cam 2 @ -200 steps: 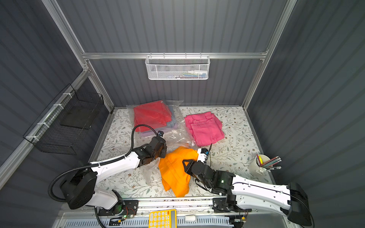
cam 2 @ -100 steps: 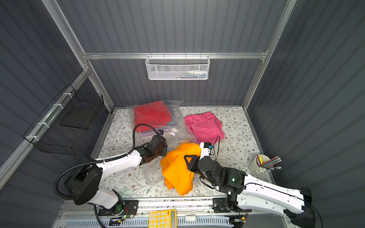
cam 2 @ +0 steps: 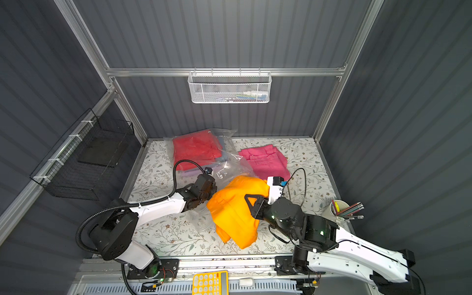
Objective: Take the trousers out of the vacuum bag
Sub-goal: Take out the trousers from the vacuum bag, then place the trousers at the center of the board.
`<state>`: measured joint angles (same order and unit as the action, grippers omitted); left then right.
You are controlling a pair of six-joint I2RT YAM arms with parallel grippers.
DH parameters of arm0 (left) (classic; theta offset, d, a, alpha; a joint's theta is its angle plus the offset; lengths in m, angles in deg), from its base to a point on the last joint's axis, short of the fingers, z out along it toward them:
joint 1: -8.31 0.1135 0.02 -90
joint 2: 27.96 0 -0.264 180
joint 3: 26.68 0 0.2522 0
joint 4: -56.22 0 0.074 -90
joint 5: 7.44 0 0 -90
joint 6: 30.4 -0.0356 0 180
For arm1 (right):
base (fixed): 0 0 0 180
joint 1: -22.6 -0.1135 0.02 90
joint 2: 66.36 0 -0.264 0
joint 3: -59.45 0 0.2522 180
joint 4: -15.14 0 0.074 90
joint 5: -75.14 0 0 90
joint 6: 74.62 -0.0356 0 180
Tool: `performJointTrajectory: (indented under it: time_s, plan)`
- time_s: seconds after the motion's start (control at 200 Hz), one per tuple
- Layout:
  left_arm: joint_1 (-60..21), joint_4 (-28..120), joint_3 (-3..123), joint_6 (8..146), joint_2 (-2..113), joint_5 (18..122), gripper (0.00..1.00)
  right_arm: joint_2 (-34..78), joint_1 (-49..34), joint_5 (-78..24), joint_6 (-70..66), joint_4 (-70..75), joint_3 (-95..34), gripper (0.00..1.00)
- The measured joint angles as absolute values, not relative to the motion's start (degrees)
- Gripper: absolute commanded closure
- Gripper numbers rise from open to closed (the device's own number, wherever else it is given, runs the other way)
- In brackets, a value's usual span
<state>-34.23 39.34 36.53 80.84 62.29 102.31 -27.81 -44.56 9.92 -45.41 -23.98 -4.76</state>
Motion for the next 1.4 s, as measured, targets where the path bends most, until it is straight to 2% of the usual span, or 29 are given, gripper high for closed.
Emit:
performJointTrajectory:
  time_s: [0.425,0.585,0.946,1.396]
  plan:
    - [-34.1,41.1,36.5,81.3,62.7,101.3,1.00,-29.7,-43.2,14.1,-36.4,-23.7,-9.5,1.00]
    - [-34.0,40.6,36.2,81.5,62.7,101.4,1.00,-29.0,-40.3,15.0,-34.0,-22.0,-11.7,1.00]
    - [-33.5,38.5,34.2,81.9,64.3,102.0,1.00,-26.6,-24.3,10.2,-32.6,-22.4,-17.4,1.00]
    - [-33.5,35.5,32.3,81.9,58.6,104.3,1.00,-19.0,1.5,-11.0,-35.0,-23.5,-18.7,1.00]
